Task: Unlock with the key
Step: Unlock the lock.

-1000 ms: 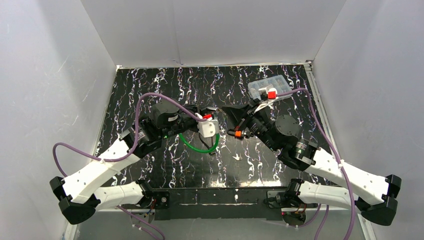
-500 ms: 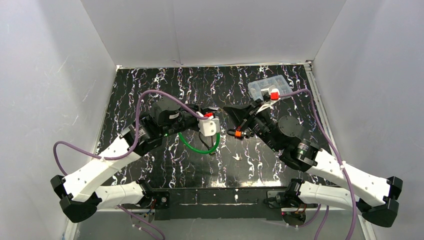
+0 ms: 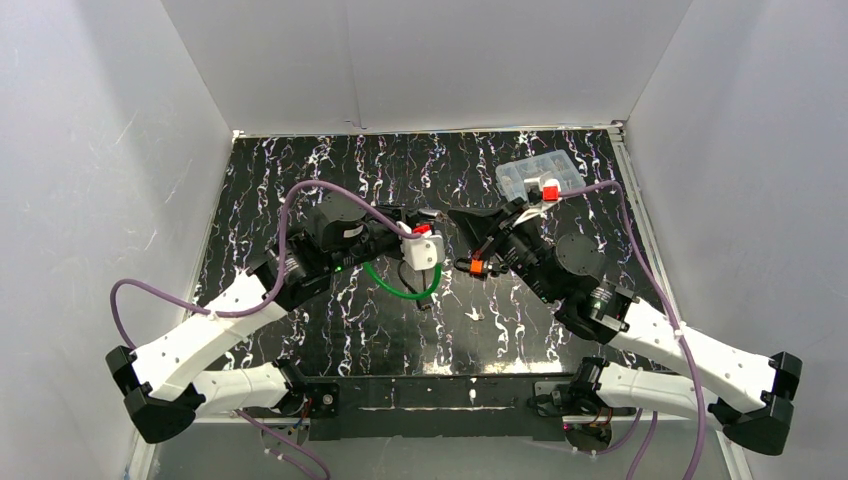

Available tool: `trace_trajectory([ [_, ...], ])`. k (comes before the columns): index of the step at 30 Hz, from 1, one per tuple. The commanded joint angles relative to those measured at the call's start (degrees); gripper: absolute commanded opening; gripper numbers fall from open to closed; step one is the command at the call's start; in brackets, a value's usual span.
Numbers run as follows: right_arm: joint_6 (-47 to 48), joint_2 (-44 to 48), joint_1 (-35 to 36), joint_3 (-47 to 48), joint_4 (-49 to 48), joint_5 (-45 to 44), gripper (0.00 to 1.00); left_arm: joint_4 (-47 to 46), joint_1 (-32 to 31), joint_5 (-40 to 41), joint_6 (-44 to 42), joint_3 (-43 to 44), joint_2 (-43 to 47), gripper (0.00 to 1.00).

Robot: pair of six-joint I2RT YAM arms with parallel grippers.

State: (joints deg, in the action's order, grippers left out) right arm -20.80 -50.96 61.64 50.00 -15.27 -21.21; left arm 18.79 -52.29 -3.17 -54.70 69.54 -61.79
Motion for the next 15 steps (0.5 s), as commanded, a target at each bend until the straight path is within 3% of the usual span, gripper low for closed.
trace_trajectory([
  [1,-2.4,-3.3,0.9,-1.0,-1.8,5.7,0.01,-11.9,-3.0,-7.0,-0.6,0.3,-0.3,0.0],
  [15,-0.9,-6.2,0.4,-0.2,0.3,7.4,0.01,-12.2,-4.1,-5.0,-1.9,2.9,-1.1,0.0],
])
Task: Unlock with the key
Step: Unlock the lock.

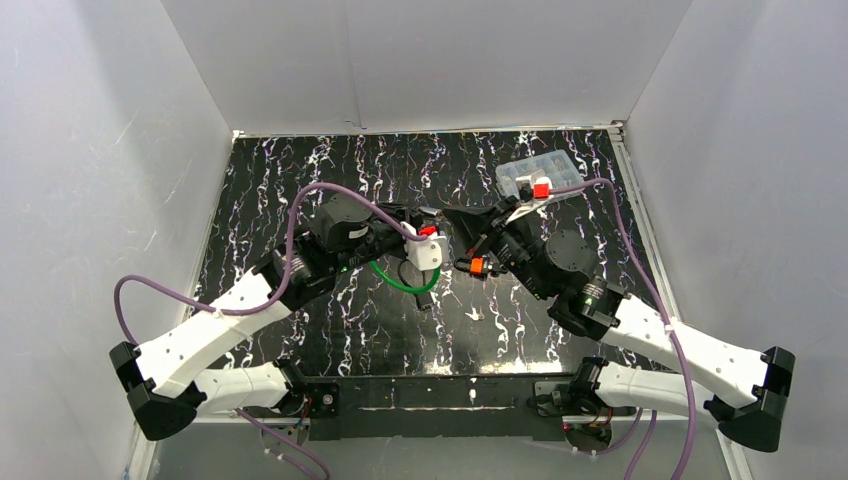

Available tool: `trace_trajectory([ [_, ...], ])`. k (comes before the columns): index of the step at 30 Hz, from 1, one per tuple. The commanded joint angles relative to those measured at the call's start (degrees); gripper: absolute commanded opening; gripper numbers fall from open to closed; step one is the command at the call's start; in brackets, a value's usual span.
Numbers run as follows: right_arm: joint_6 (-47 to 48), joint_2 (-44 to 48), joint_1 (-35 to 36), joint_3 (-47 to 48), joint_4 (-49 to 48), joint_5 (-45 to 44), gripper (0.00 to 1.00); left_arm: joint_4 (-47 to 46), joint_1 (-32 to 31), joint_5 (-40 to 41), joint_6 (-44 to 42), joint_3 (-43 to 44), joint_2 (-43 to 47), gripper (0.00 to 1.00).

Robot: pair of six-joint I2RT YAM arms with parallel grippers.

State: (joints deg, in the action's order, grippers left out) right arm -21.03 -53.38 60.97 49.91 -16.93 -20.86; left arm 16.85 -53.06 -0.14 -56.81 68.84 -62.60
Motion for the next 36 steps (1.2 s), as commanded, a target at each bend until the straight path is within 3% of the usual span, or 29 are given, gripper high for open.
trace_trajectory([
  [1,-0.4,-4.5,1.1,-0.1,2.0,7.7,0.01,-10.1,-3.3,-8.0,0.6,4.3,-0.7,0.0],
  [7,0.4,-8.0,1.0,1.6,4.4,12.1,0.02,-7.4,-3.3,-7.8,1.6,9.9,-2.4,0.0],
  [11,-0.8,-2.5,-1.1,1.0,6.6,13.0,0.26,-4.9,-3.3,-6.4,1.8,10.8,-1.4,0.0],
  [16,-0.8,6.0,-3.4,1.4,11.3,11.4,0.48,-3.4,-3.3,-5.2,3.1,10.6,0.4,0.0],
  [19,0.0,8.8,-3.8,4.2,16.5,9.9,0.57,-2.0,-3.3,-4.8,3.2,11.6,0.4,0.0],
  [29,-0.5,13.9,-4.2,8.2,23.8,11.6,0.63,2.4,-3.3,-5.1,3.5,13.9,0.8,0.0],
  [36,-1.8,9.0,-3.8,12.0,23.3,20.3,0.64,5.1,-3.3,-3.1,3.6,17.0,-0.8,0.0],
])
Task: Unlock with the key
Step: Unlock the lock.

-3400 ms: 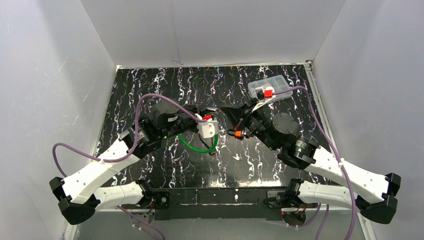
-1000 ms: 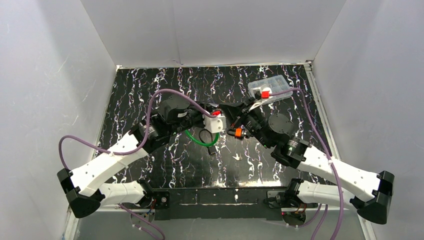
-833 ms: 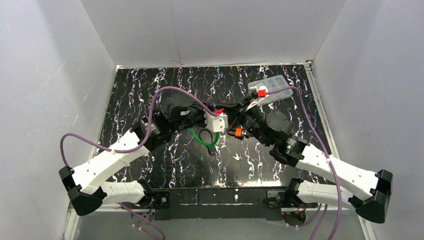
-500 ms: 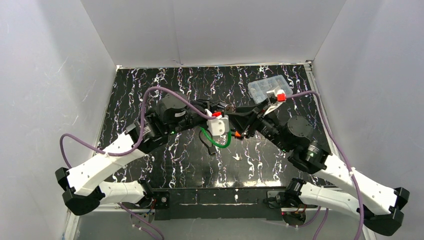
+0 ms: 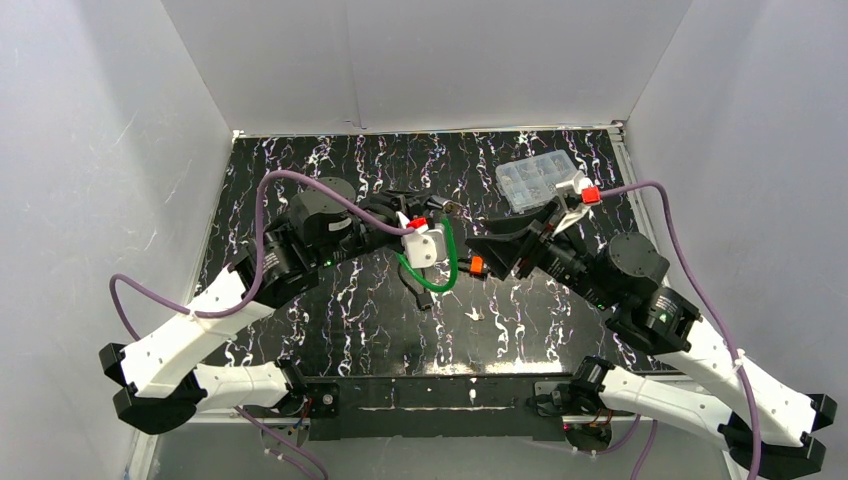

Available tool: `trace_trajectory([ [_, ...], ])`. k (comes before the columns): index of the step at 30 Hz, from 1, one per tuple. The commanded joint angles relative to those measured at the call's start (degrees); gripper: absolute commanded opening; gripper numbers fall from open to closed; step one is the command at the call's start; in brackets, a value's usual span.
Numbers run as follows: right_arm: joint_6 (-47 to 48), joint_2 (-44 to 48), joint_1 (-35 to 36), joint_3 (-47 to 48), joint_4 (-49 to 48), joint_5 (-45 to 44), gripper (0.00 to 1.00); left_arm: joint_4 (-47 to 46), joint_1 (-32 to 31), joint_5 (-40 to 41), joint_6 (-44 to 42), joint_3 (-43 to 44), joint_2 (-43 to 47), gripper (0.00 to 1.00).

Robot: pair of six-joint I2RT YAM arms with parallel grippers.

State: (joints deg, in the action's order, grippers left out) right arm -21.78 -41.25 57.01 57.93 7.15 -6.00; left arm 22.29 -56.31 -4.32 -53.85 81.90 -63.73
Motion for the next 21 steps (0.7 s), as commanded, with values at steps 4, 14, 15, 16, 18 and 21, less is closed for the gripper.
trace_trajectory([
  [4,-0.3,-6.2,2.1,3.9,-2.5,7.1,0.65,1.2,0.0,2.0,1.1,5.3,-0.7,0.0],
  [14,5.8,-10.2,7.3,3.6,-3.4,-6.8,0.32,4.4,0.0,1.5,2.1,9.4,-2.4,0.0],
  [15,6.9,-9.8,7.3,2.9,-3.9,-8.3,0.2,5.0,0.0,0.6,2.3,9.8,-2.2,0.0],
  [16,7.9,-9.2,7.3,2.0,-4.6,-9.7,0.09,5.7,-0.1,-0.4,2.6,10.0,-1.9,0.0],
  [18,10.8,-7.4,7.3,-1.2,-6.4,-11.6,0.01,7.2,0.0,-2.9,3.5,10.2,-0.8,0.0],
  [21,16.6,-4.4,7.3,-5.3,-11.1,-11.3,0.01,10.4,0.0,-7.8,5.0,10.5,0.4,0.0],
])
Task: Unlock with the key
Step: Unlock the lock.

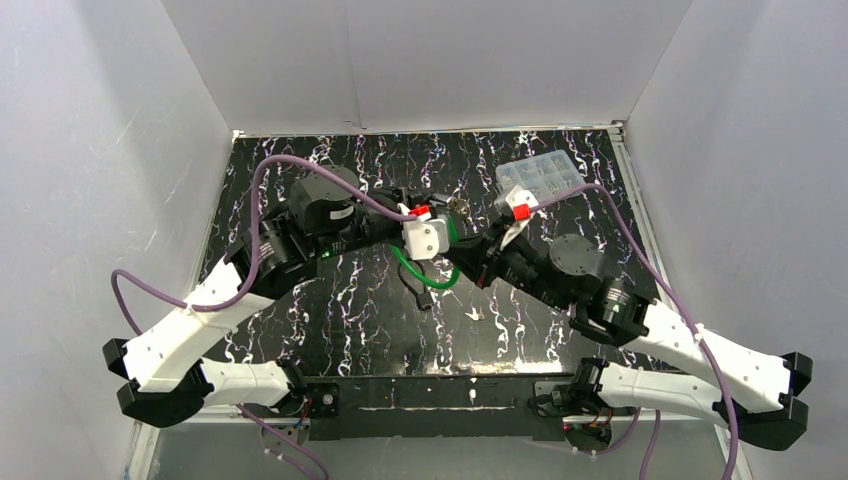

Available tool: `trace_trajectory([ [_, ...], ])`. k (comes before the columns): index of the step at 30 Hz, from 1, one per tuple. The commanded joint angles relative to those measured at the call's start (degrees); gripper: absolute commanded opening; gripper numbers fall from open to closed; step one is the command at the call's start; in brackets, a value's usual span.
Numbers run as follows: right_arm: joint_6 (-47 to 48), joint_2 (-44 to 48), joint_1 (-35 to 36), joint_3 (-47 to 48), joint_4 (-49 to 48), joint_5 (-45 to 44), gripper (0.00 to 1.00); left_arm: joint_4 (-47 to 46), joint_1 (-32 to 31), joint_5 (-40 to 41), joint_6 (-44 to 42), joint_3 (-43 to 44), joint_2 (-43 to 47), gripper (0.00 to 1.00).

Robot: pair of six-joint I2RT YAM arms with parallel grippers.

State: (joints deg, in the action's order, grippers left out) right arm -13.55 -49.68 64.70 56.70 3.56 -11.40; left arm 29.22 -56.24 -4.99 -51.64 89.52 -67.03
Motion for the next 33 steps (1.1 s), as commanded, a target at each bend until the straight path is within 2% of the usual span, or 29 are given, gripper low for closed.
trace_trajectory([
  [1,10.3,4.8,-0.4,-5.0,-8.5,-5.1,0.01,4.9,-0.1,-9.3,3.4,3.3,3.7,0.05],
  [2,12.1,5.5,-0.4,-5.9,-9.1,-4.1,0.01,6.6,-0.1,-11.2,3.9,3.9,3.6,0.14],
  [5,16.5,6.7,-0.4,-6.7,-8.5,-0.9,0.01,9.8,-0.1,-14.0,5.6,5.1,3.3,0.55],
  [7,17.9,7.2,-0.4,-6.4,-7.1,1.3,0.01,11.1,0.3,-14.3,6.9,6.1,2.8,0.69],
  [9,18.9,8.1,-0.4,-6.5,-6.5,3.6,0.01,12.3,1.7,-16.1,8.7,7.3,2.1,0.76],
  [15,21.2,10.2,-0.4,-6.1,-6.6,9.7,0.01,16.2,9.7,-29.1,12.6,8.6,-0.3,0.81],
  [19,20.3,10.2,-0.4,-4.4,-5.2,13.8,0.01,18.3,17.5,-43.7,16.8,12.5,-5.2,0.81],
  [22,19.2,9.7,-0.4,-3.2,-4.2,16.1,0.01,20.6,18.3,-52.3,17.3,16.3,-8.3,0.81],
  [27,18.4,9.3,-0.4,-2.6,-5.5,17.5,0.01,24.2,18.3,-61.2,18.4,20.6,-11.5,0.8],
  [30,18.1,9.0,-0.5,-2.3,-6.8,17.8,0.01,29.1,18.0,-63.7,17.2,22.0,-12.6,0.78],
  [33,17.5,8.4,-0.5,-2.2,-8.3,18.2,0.01,28.7,17.5,-63.3,17.3,21.1,-11.8,0.74],
])
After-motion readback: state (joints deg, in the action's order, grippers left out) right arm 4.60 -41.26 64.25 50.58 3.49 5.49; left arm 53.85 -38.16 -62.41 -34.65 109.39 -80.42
